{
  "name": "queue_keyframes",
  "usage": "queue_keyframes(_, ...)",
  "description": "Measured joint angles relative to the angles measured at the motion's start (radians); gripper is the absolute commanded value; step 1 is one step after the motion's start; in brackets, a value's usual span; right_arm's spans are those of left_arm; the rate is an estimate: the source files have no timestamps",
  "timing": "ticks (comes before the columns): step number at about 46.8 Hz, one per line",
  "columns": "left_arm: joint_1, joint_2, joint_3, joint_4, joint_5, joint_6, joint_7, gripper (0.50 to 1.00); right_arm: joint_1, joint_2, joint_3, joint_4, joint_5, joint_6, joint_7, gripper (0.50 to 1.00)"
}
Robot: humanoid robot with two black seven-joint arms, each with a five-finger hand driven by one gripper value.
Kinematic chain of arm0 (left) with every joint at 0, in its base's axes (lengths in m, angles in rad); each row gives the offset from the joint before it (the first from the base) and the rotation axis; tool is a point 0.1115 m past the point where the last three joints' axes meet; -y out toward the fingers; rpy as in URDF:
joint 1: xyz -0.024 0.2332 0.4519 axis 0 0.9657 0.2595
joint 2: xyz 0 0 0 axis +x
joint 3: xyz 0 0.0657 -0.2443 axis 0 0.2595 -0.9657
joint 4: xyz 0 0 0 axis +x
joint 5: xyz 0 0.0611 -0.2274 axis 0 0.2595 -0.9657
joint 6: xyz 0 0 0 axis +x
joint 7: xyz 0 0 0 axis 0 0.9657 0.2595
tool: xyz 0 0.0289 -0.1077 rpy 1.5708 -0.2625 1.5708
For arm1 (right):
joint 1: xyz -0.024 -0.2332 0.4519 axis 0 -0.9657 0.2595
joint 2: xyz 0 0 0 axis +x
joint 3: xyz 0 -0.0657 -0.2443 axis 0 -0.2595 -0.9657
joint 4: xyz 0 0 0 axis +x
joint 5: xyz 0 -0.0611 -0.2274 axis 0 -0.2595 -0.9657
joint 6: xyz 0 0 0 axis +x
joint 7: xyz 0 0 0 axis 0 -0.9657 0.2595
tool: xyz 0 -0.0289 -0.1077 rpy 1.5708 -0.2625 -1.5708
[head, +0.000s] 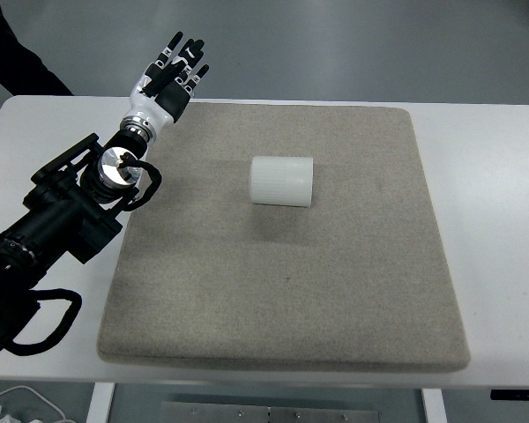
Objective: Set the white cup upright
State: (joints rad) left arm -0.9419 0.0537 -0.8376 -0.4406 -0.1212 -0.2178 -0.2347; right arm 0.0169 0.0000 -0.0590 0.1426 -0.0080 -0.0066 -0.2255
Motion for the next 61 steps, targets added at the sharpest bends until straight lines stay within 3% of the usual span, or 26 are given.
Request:
queue_keyframes(32,-0.011,0.011,0.011,0.005,0.011,-0.012,0.003,0.994,0.0,0.0,0.001,0.0,0.0,0.0,0.0,0.93)
queue_keyframes(41,-0.037,0.014,0.099,0.001,0.033,-0.016,0.002,0.994,0.0,0.0,0.0,0.0,0.0,0.0,0.0,0.93)
queue_keyframes(51,-0.075,0.014,0.168,-0.023,0.202,-0.008,0.007,0.99,0.0,0.0,0.0,0.0,0.0,0.0,0.0,0.93)
queue_keyframes(61,-0.093,0.019,0.17,-0.106,0.476,0.022,0.022,0.988,0.0,0.0,0.0,0.0,0.0,0.0,0.0,0.93)
